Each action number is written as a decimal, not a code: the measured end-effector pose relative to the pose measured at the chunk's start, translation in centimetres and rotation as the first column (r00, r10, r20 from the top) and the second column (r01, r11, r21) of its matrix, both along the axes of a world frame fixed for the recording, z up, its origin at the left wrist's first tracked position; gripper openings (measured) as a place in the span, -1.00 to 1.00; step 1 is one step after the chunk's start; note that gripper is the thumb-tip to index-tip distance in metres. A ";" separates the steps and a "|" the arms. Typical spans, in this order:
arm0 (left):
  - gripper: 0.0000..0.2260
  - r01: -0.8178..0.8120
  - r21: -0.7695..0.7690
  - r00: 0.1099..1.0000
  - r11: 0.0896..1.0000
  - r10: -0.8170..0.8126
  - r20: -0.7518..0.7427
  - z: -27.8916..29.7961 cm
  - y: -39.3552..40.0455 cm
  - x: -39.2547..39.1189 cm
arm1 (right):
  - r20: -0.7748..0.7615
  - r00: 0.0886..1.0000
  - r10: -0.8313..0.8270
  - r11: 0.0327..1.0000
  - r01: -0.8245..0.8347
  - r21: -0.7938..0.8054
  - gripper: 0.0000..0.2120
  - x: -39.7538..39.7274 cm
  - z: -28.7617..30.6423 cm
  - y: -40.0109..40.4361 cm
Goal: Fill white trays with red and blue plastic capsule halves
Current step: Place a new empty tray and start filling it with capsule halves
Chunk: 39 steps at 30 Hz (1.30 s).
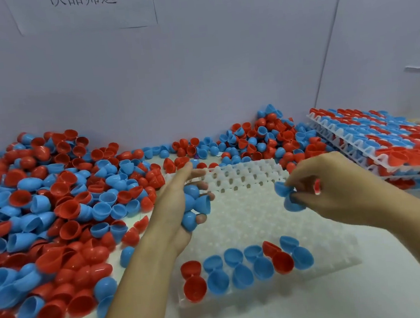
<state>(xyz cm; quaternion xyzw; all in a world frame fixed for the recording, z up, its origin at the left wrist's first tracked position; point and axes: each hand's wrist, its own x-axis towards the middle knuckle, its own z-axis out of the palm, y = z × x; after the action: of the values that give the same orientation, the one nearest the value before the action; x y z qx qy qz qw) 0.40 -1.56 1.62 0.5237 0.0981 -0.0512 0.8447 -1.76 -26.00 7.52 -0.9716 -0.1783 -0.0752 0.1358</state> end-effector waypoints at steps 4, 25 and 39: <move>-0.78 0.005 -0.179 0.999 0.984 -0.014 -0.047 0.1 -0.8 -0.1 | -0.224 0.968 -0.113 0.982 0.075 -0.172 -0.91 -1.8 -1.1 -3.1; -0.83 0.010 -0.415 0.996 0.910 -0.045 -0.075 0.5 -0.9 -0.8 | -0.150 0.984 0.100 0.804 0.008 0.594 -0.93 2.2 -2.6 8.6; -0.75 -0.113 -0.020 0.992 0.993 0.112 -0.066 0.2 -1.1 0.0 | 0.033 0.999 0.006 0.877 -0.021 0.481 -0.86 1.9 -3.5 8.5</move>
<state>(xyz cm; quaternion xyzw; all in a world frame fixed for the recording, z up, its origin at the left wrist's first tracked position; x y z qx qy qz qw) 0.42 -2.71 1.81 0.5053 0.1540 -0.0214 0.8488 0.10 -17.52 4.04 -0.9050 -0.1628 -0.1308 0.3706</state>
